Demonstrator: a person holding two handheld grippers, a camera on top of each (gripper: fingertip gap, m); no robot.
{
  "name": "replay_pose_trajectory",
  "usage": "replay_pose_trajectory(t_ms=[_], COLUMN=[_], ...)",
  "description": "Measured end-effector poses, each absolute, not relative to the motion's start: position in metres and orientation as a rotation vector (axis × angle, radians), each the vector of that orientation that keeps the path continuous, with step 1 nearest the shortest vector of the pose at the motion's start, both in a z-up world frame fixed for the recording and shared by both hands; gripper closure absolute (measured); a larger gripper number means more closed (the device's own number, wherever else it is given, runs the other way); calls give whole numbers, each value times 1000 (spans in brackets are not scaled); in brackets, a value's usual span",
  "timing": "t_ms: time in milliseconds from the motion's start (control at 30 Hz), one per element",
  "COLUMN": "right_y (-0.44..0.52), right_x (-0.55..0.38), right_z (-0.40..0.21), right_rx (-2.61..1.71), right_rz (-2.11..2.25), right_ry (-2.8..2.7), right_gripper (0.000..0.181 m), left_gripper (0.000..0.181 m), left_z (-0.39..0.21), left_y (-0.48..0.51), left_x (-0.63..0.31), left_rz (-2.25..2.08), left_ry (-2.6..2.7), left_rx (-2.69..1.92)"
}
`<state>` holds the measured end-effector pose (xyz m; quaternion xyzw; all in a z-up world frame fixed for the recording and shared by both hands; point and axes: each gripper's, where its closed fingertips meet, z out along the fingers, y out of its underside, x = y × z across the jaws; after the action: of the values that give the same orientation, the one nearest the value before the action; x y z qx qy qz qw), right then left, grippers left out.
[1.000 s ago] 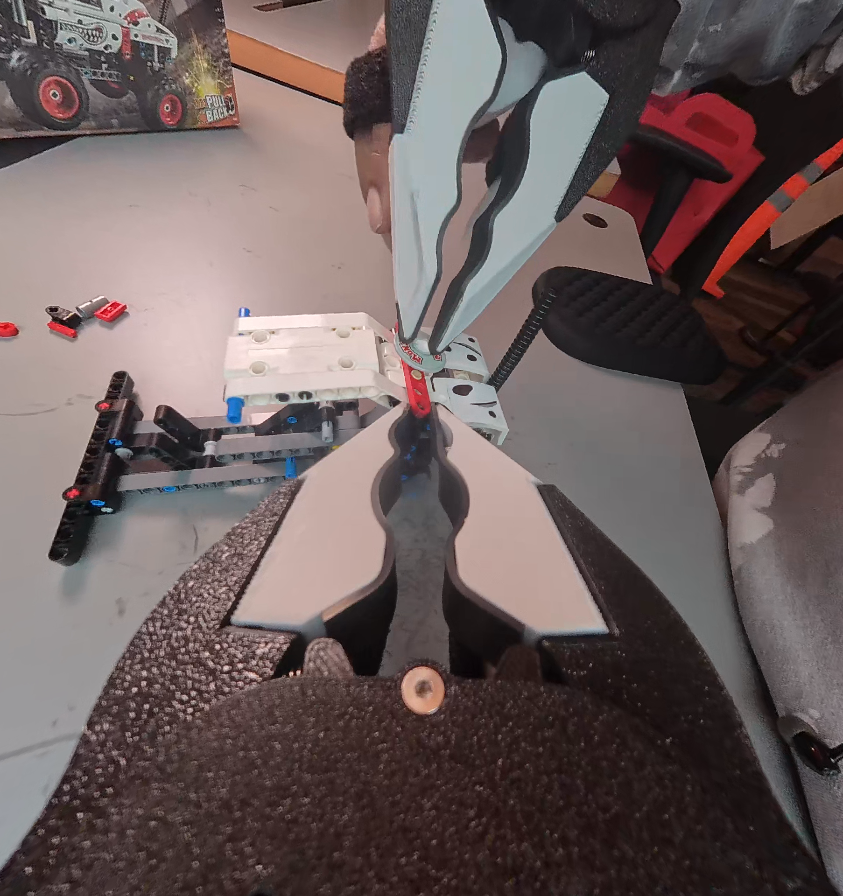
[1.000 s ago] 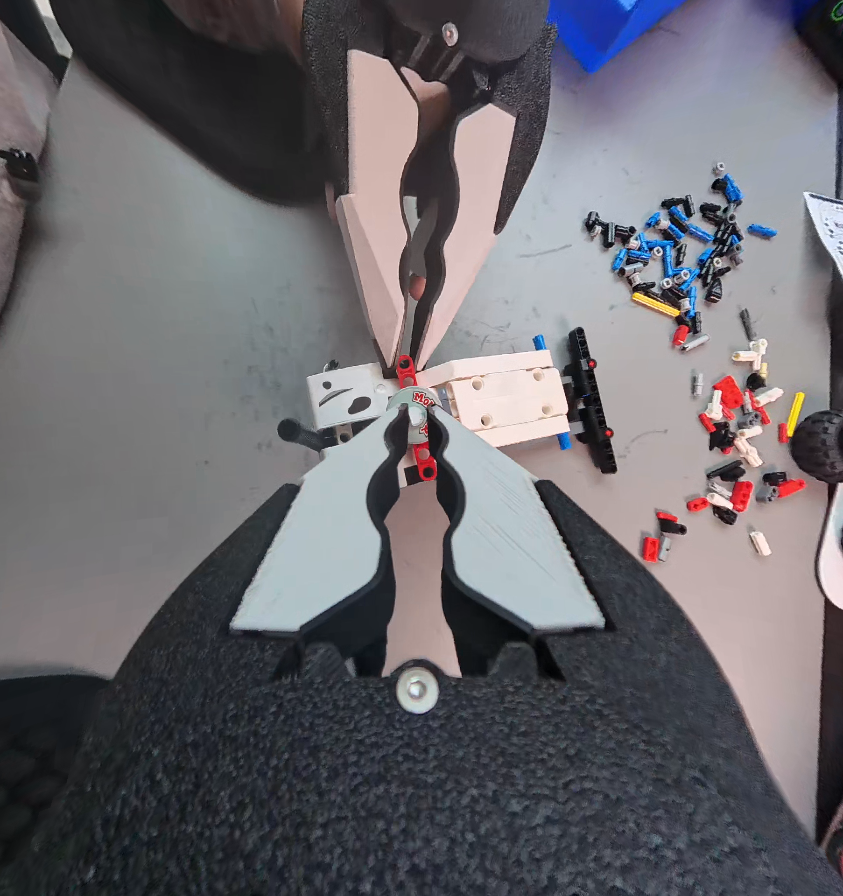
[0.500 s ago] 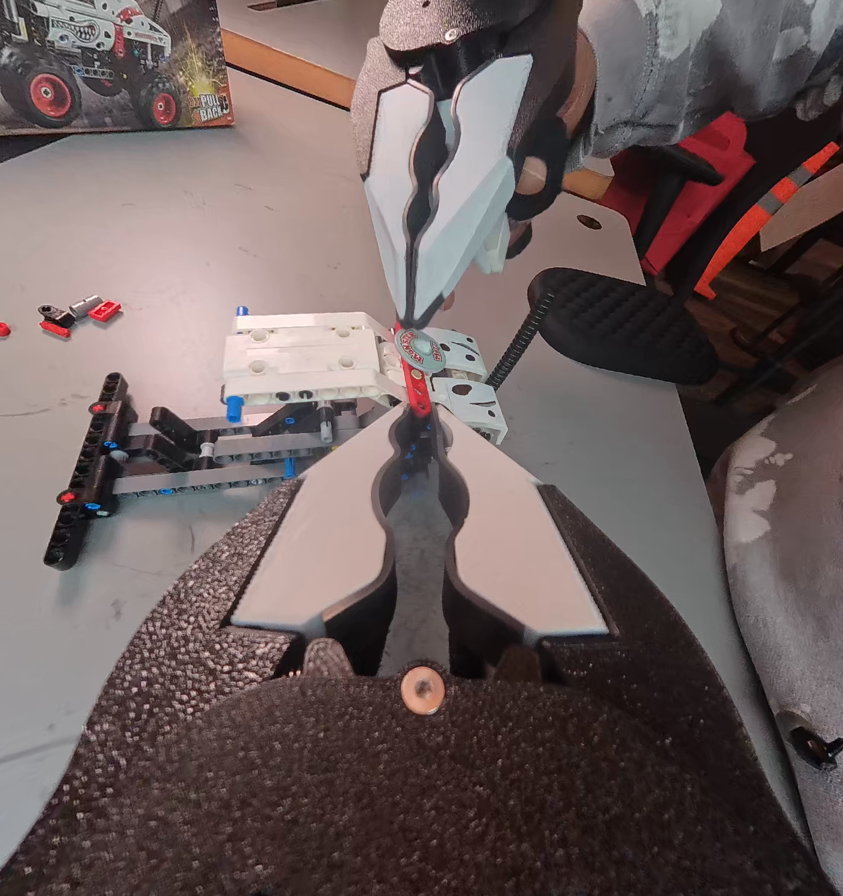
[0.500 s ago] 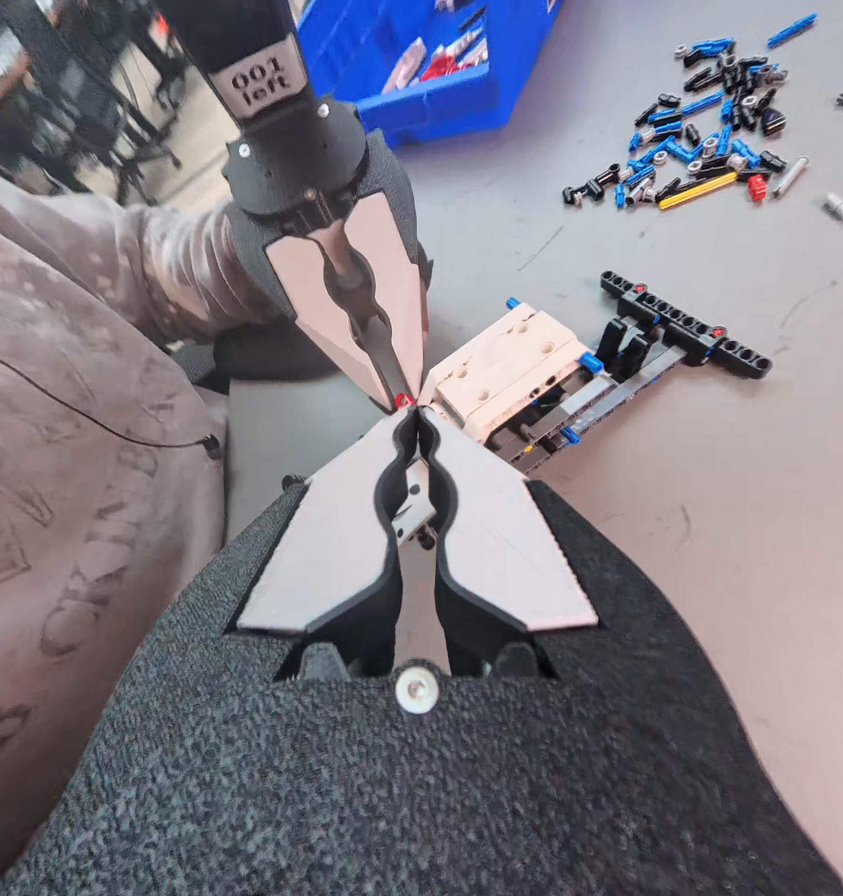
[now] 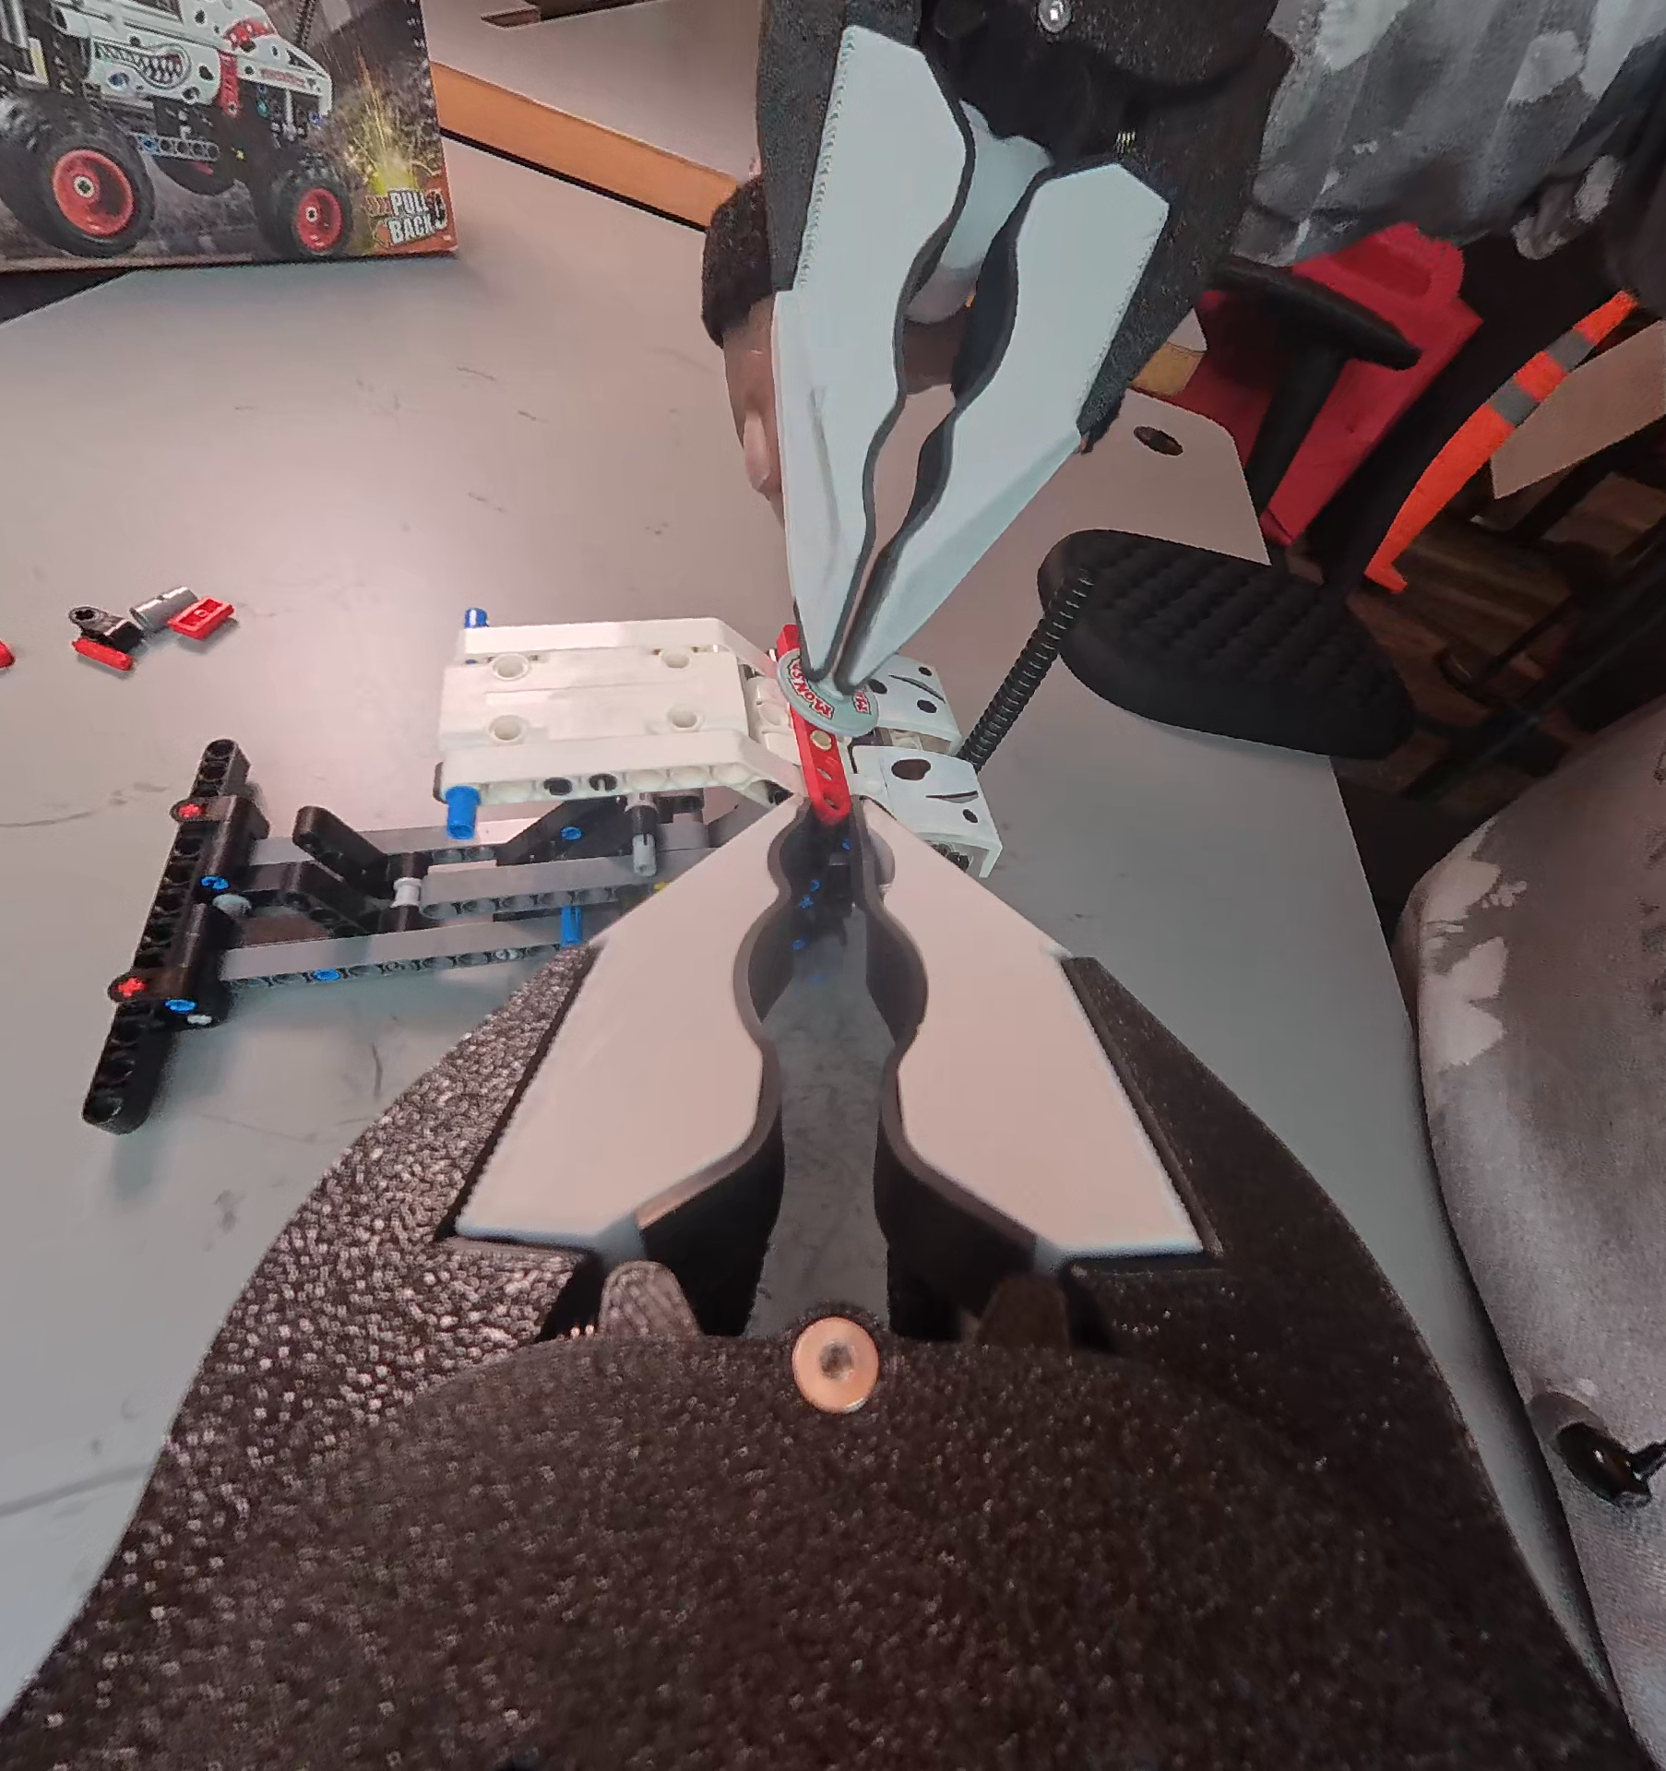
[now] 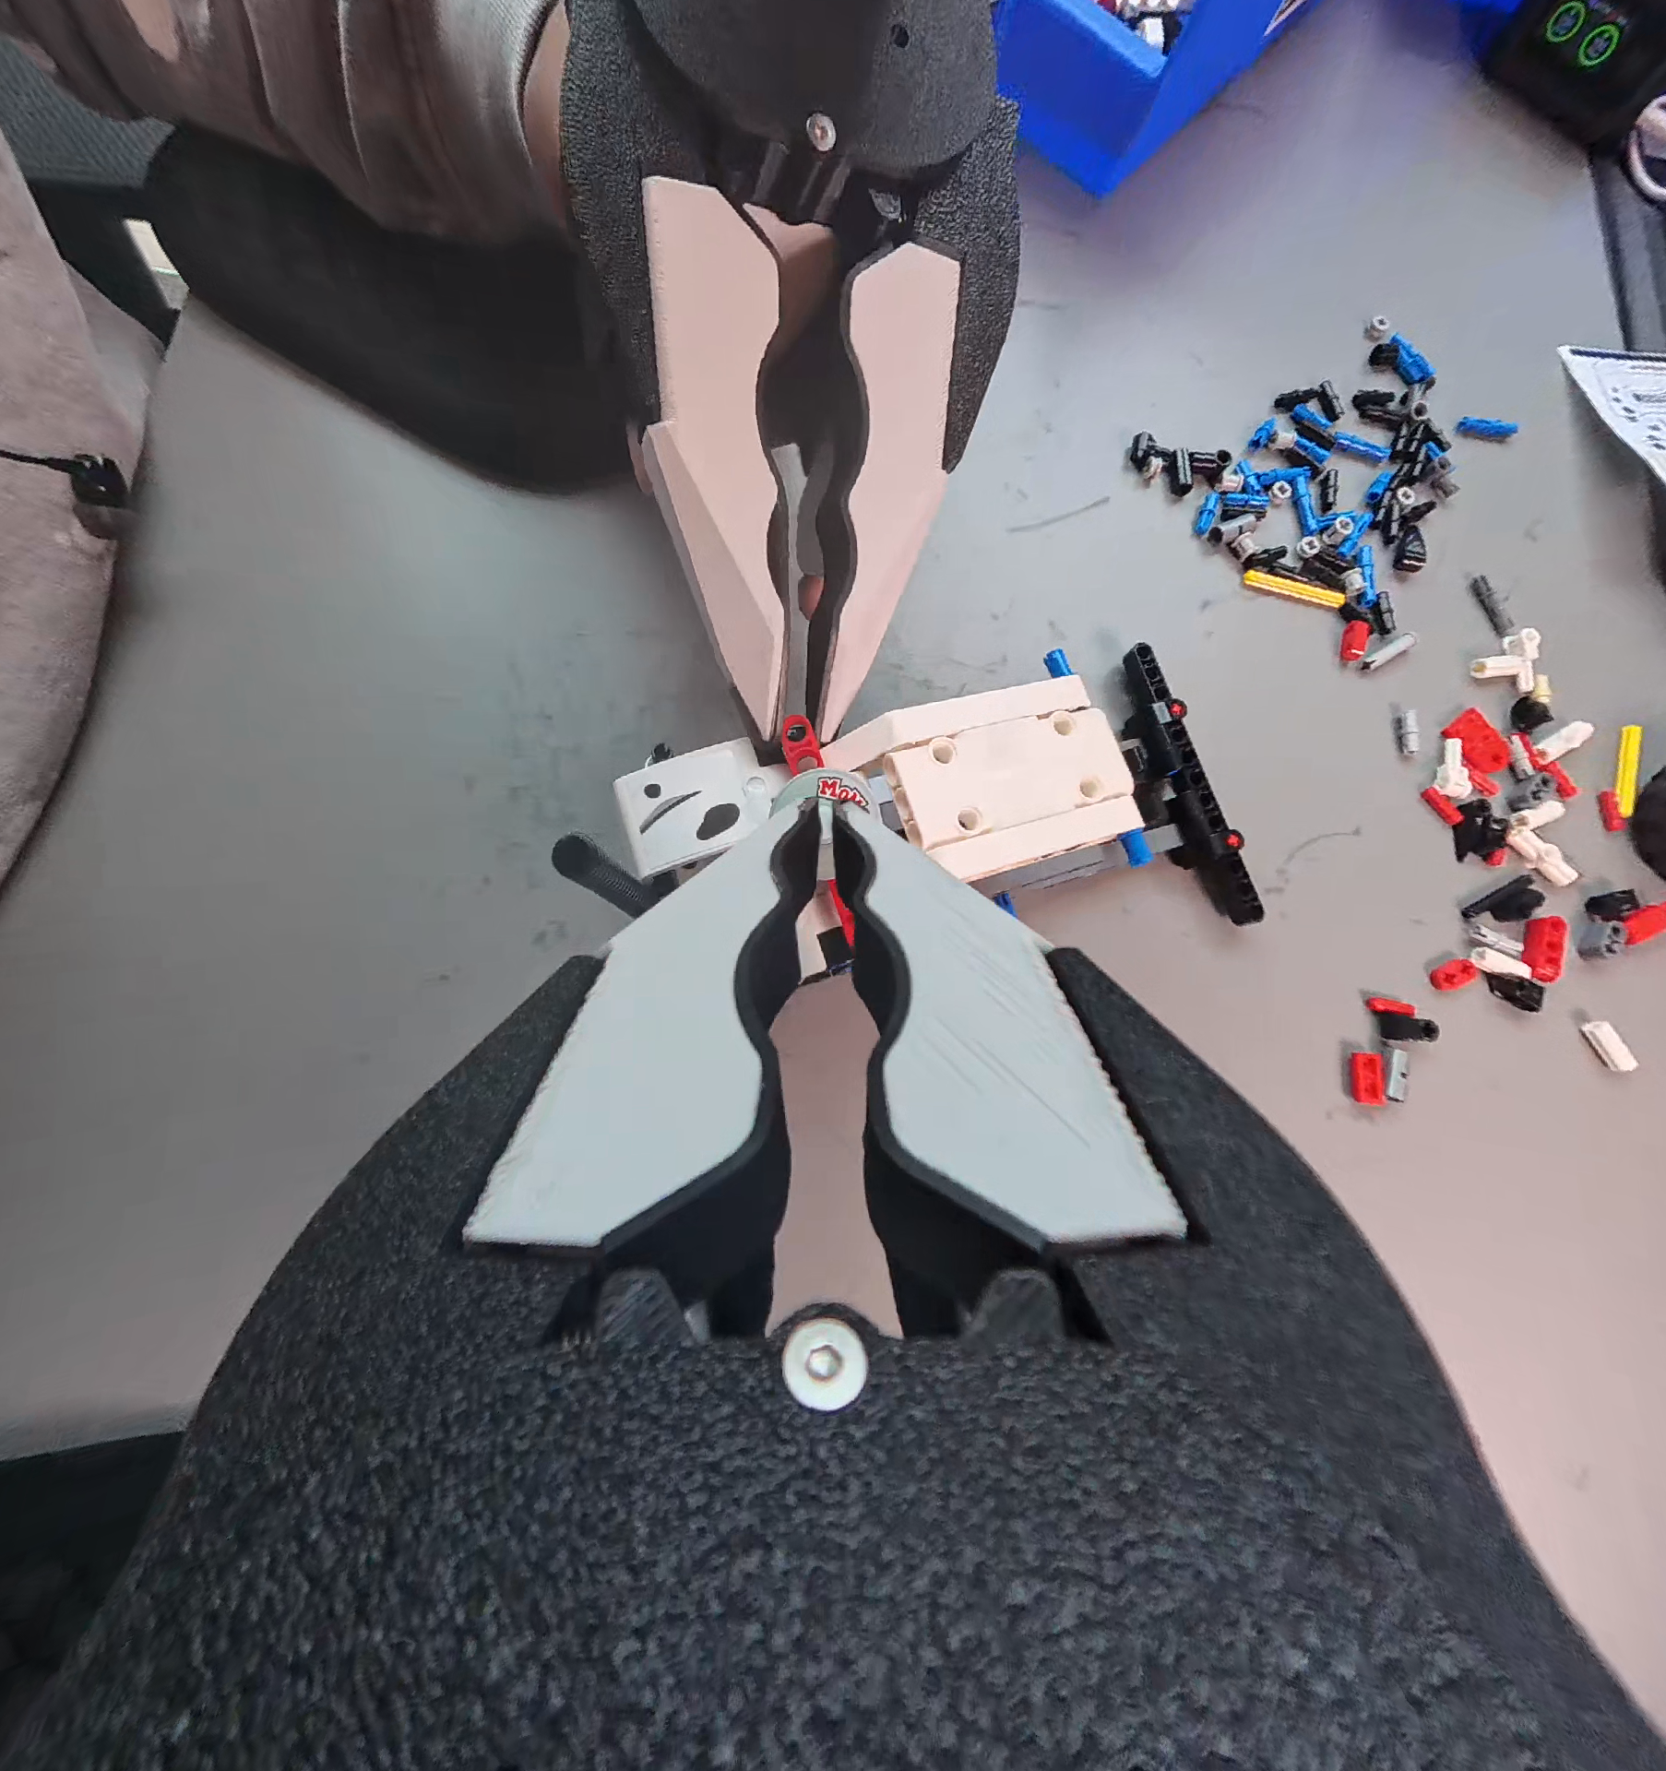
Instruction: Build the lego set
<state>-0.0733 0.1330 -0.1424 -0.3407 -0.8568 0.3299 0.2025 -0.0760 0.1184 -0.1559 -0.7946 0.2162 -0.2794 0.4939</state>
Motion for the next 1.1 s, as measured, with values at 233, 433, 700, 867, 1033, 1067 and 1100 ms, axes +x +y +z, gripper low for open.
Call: replay_pose_trajectory(t_ms=[233,433,700,867,1033,1067,1100], right_y=[134,135,130,135,133,133,133], right_x=[-75,-73,-68,-72,-71,-70,-70], right_z=[-141,-138,-137,-141,-143,-143,-144], right_rx=[-1292,-1589,-957,-769,-594,-578,-582], right_rz=[1241,1569,959,691,465,430,408], right_ry=[-2285,-2021,-2247,-2343,-2441,-2461,-2484], right_gripper=[181,181,173,176,181,181,181], left_gripper=[174,175,175,174,174,175,175], left_z=[-156,-156,-155,-156,-156,-156,-156], left_y=[118,118,118,118,118,118,118], left_x=[-76,-75,-75,-75,-75,-75,-75], left_rz=[-680,-696,-701,-698,-695,-694,-690], left_ry=[528,521,514,510,510,512,515], left_rx=[-1928,-1929,-1930,-1931,-1933,-1933,-1932])
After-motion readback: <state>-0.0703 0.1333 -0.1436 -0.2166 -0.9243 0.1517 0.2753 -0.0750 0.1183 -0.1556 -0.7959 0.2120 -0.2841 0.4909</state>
